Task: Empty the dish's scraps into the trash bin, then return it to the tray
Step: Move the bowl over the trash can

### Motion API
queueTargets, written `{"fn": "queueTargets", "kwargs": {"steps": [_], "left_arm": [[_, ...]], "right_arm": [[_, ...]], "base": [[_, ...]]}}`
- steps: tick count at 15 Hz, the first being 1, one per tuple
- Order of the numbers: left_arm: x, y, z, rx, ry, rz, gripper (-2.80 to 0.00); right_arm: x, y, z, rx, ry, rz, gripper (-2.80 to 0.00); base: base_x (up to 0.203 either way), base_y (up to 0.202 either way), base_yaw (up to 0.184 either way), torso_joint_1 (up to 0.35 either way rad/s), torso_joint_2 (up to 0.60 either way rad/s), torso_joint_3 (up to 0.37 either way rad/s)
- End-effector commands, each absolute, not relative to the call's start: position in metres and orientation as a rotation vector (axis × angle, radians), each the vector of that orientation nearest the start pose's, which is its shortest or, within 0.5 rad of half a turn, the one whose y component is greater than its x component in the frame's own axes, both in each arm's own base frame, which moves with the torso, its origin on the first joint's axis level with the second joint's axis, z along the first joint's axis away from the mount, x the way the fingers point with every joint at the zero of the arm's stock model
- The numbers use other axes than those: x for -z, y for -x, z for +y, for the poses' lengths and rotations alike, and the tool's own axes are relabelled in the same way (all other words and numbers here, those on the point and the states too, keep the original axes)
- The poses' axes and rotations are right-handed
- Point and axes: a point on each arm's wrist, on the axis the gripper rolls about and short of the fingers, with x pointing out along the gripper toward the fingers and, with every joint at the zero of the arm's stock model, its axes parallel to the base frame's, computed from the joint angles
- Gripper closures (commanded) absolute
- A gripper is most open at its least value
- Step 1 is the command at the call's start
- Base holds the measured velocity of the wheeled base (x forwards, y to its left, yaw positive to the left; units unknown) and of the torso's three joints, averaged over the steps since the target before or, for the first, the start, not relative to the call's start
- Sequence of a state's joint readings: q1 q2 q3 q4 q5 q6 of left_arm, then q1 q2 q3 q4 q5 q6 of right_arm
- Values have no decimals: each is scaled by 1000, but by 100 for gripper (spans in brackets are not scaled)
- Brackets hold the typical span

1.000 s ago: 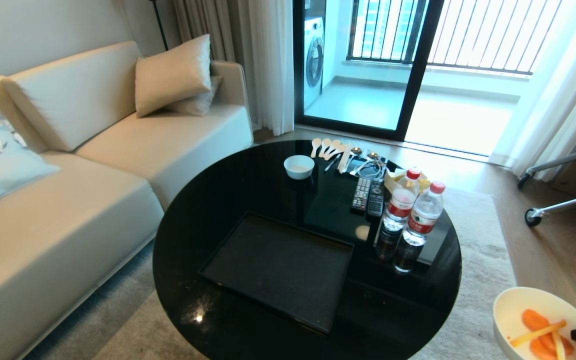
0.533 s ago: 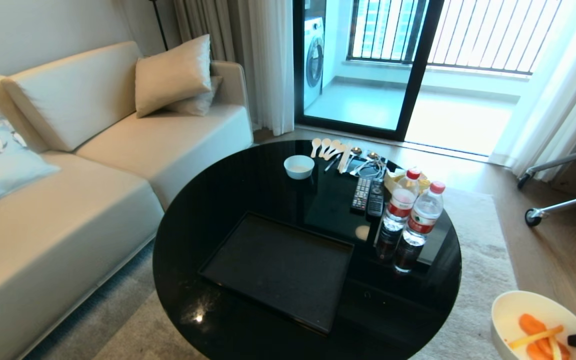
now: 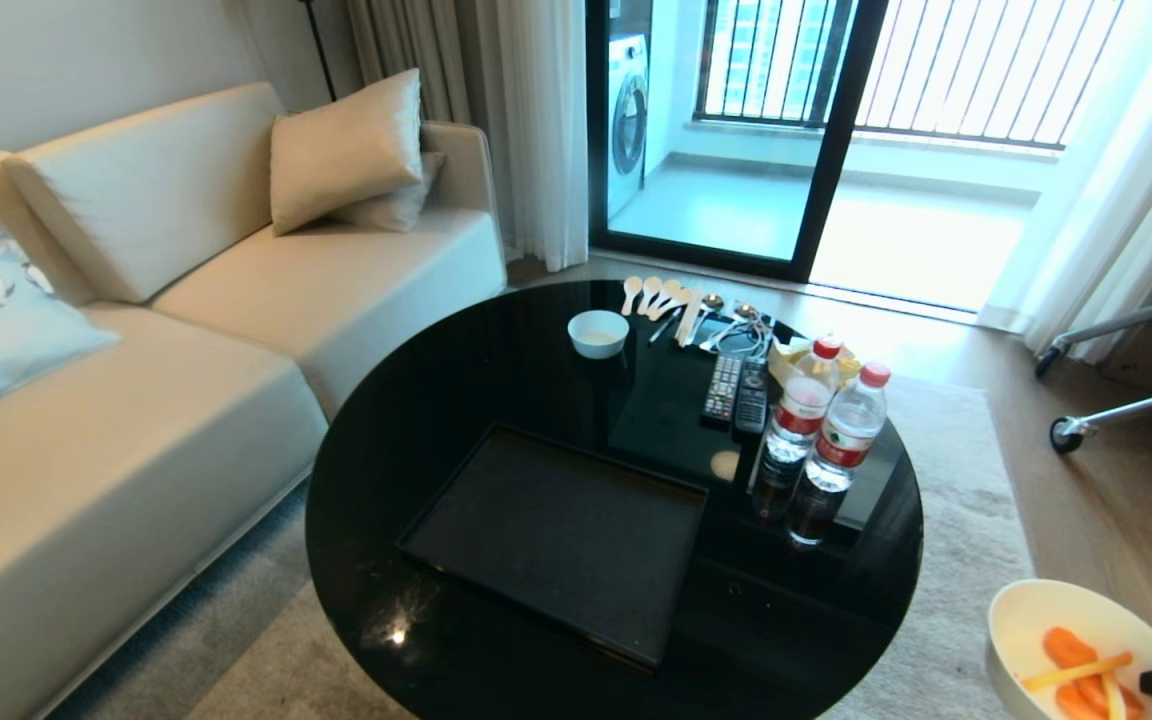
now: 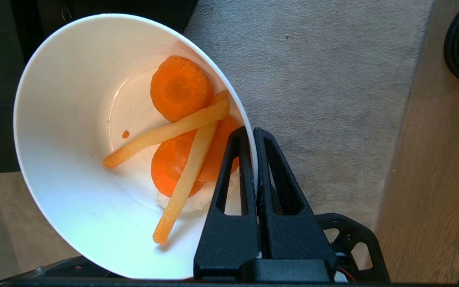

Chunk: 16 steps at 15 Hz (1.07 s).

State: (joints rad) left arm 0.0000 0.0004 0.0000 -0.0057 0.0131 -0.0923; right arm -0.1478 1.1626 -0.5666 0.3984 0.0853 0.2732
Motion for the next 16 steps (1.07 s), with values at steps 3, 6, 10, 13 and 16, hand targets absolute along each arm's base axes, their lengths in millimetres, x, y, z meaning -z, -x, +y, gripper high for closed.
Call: {"fn": "queueTargets", "kwargs": {"steps": [3,6,10,13,16], "left_arm": [[-76,23,0,-14,94,-7,0],[-76,23,0,-14,94,-7,0],[-76,23,0,-14,94,-7,0],[-76,23,0,-14,94,-7,0],[-76,23,0,-14,94,-7,0]], "right_arm": [[-154,-122,-18,205,-372,977,0],[-154,-122,-19,211,-376,977,0],[-153,-122,-22,229,-387,979,0],[-153,-122,-22,226,-382,980,0],[-152,-121,-21,226,-382,982,0]], "base": [[0,0,0,0,0,0],[0,0,0,0,0,0],[-34,0,0,2,-1,2],[-185,0,-1,0,2,6],[-184,0,1,4,6,2]]}}
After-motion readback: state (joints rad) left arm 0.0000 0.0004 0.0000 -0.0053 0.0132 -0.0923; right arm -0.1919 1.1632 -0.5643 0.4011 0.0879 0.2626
